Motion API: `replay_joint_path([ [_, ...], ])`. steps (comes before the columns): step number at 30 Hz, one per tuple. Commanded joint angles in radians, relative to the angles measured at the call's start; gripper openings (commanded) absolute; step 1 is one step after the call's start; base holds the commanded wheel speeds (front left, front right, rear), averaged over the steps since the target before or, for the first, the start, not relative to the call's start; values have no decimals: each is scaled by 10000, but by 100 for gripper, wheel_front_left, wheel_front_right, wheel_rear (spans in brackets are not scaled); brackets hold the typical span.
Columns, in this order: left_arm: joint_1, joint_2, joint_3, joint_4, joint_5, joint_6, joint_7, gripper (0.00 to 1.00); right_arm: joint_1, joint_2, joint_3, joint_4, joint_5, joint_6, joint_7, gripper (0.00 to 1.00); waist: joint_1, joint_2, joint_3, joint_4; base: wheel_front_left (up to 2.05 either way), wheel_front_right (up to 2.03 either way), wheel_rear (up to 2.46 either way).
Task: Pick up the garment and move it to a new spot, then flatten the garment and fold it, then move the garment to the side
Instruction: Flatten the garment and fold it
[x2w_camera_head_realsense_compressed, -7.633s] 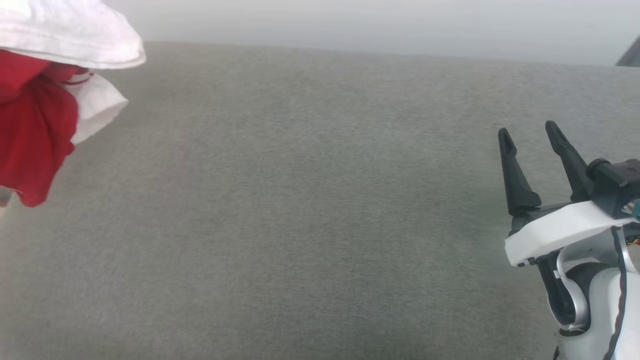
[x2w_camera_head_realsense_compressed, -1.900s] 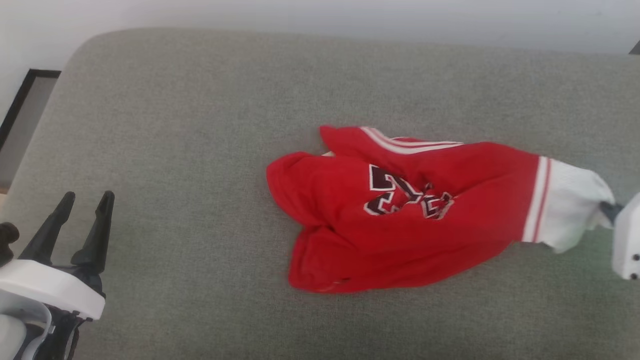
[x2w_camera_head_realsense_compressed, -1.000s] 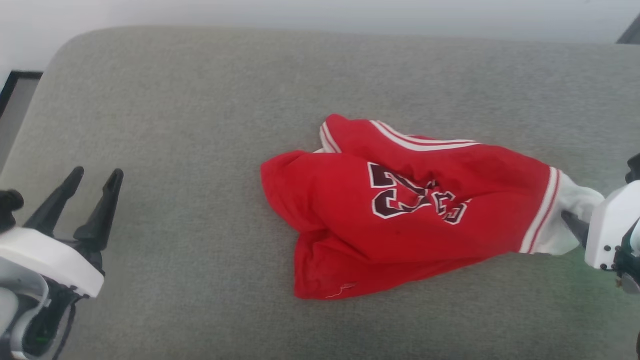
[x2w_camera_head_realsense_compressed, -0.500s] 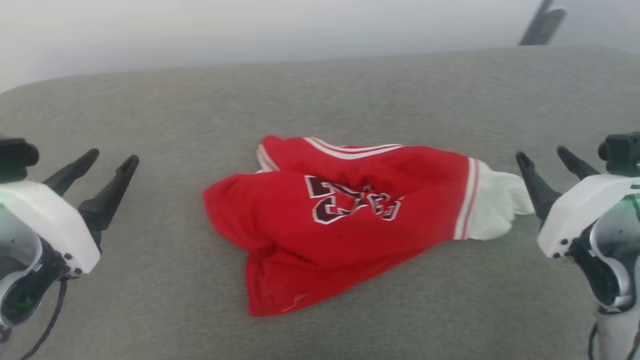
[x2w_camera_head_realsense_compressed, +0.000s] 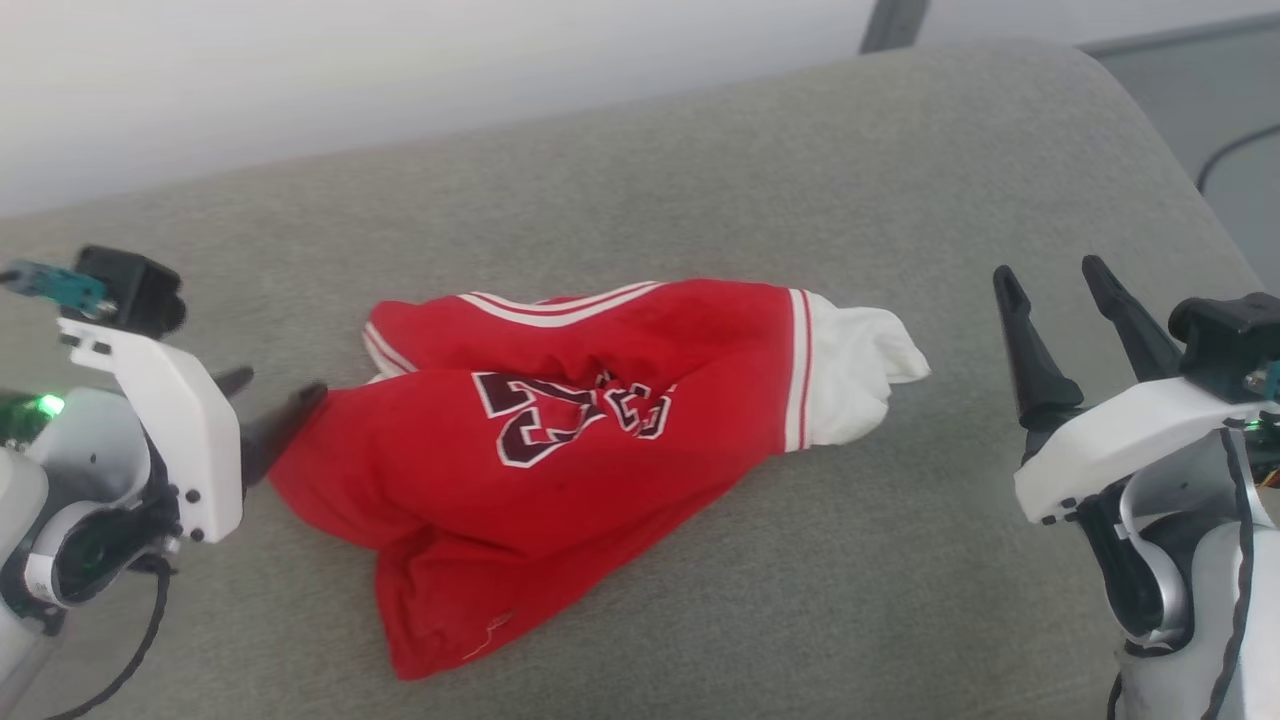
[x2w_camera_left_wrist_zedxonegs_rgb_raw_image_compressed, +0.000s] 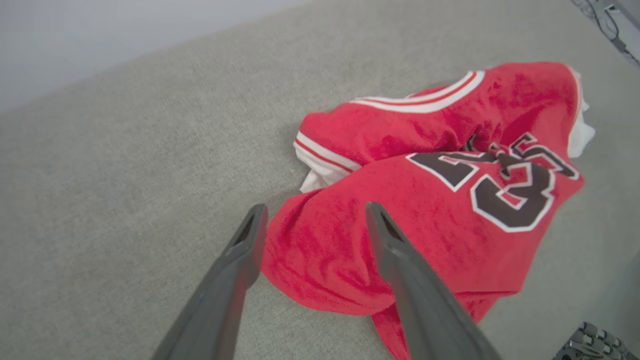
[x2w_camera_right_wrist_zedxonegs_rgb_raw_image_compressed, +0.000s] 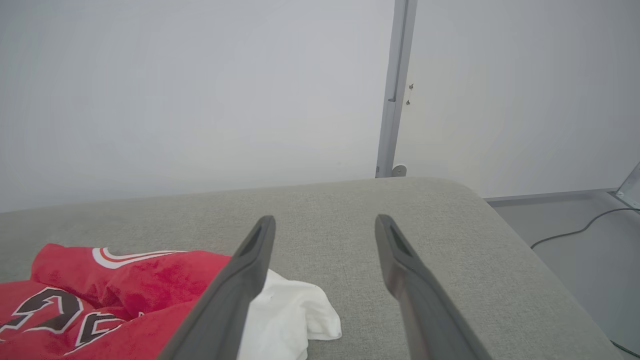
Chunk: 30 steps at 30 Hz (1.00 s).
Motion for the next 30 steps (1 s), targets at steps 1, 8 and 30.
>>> replay_joint_path([
  [1, -116, 2, -110, 215, 49, 30, 253, 100, 88, 57, 47, -31, 29, 1, -87, 100, 0, 0, 214, -247, 0, 0, 0],
  [8, -349, -119, -629, 1445, 145, 38, 1230, 100, 107, 134, 104, -19, 199, 1, -304, 100, 0, 0, 706, -550, 0, 0, 0],
  [30, -1297, -863, -765, 2240, -477, -728, 2022, 0, -149, 136, -97, 14, 111, 1, -334, 100, 0, 0, 897, 3, 0, 0, 0],
])
